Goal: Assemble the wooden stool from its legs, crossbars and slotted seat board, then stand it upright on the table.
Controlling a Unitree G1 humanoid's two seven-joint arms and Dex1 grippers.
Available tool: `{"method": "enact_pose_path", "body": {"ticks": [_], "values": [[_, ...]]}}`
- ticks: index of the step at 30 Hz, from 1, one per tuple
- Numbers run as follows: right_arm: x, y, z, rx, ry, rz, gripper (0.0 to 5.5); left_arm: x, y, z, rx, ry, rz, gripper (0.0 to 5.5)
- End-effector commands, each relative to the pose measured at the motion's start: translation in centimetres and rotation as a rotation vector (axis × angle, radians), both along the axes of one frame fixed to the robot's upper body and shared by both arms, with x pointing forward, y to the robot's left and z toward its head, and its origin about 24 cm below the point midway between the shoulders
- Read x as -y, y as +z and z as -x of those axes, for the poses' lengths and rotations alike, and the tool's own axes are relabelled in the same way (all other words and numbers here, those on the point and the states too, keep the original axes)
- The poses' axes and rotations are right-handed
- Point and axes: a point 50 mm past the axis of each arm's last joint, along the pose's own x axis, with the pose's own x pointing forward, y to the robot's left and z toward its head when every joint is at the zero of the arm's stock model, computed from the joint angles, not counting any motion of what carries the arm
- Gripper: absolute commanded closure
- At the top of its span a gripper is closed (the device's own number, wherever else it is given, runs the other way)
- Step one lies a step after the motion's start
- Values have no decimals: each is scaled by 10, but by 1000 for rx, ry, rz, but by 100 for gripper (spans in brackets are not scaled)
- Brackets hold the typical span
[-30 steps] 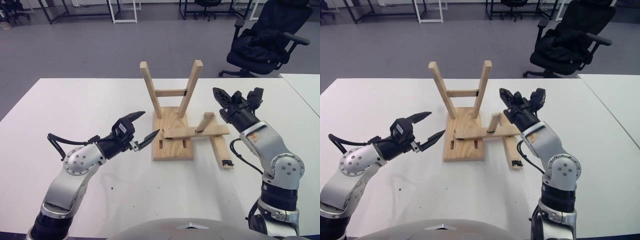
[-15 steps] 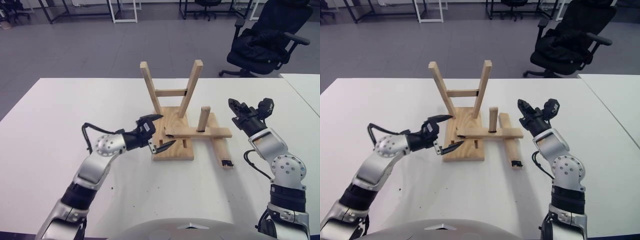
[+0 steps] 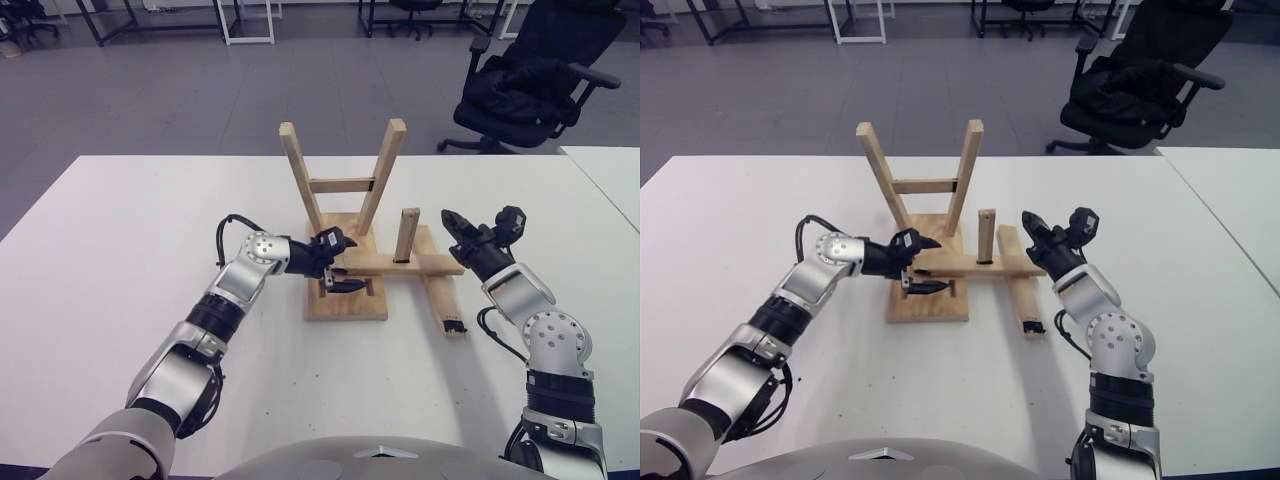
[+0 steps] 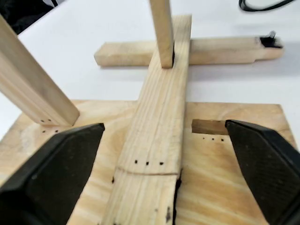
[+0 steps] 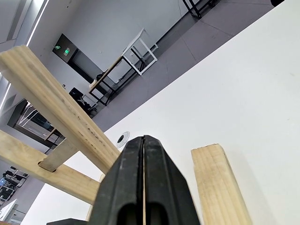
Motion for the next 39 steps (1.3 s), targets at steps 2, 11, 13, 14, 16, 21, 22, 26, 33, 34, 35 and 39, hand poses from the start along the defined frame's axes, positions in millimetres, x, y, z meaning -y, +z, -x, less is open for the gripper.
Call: {"method": "enact_pose_path", "body": {"ticks": [2, 11, 13, 14, 16, 21, 22, 26, 33, 34, 35, 39], "values": [[-4, -3, 0, -11, 19, 10, 550, 5, 4, -9, 13, -14, -22, 91], [-6, -8, 2, -26, 15, 32, 550, 1, -4, -10, -23, -1, -5, 252], [-6, -9, 2, -26, 13, 35, 550, 1, -3, -11, -21, 1, 2, 284], [-5, -10, 2, -28, 11, 37, 550, 1, -3, -11, -20, 1, 7, 303], [-3, -11, 4, -33, 7, 42, 550, 2, -3, -11, -17, -2, 17, 332], [7, -12, 5, -35, -5, 20, 550, 0, -3, -6, 32, 21, 95, 346], [12, -10, 5, -27, -14, 6, 550, -3, -3, -5, 48, 28, 113, 346], [34, 7, 5, 54, -8, -90, 499, -27, 2, 12, 139, 69, 190, 346], [22, 2, 36, 33, 167, -281, 374, -47, 9, 43, 207, 166, 278, 346], [18, -3, 40, 5, 189, -310, 348, -47, 10, 46, 213, 182, 298, 346], [15, -9, 43, -25, 197, -332, 334, -47, 12, 48, 221, 197, 316, 346], [15, -15, 45, -60, 183, -411, 257, -50, 15, 54, 254, 245, 357, 346]]}}
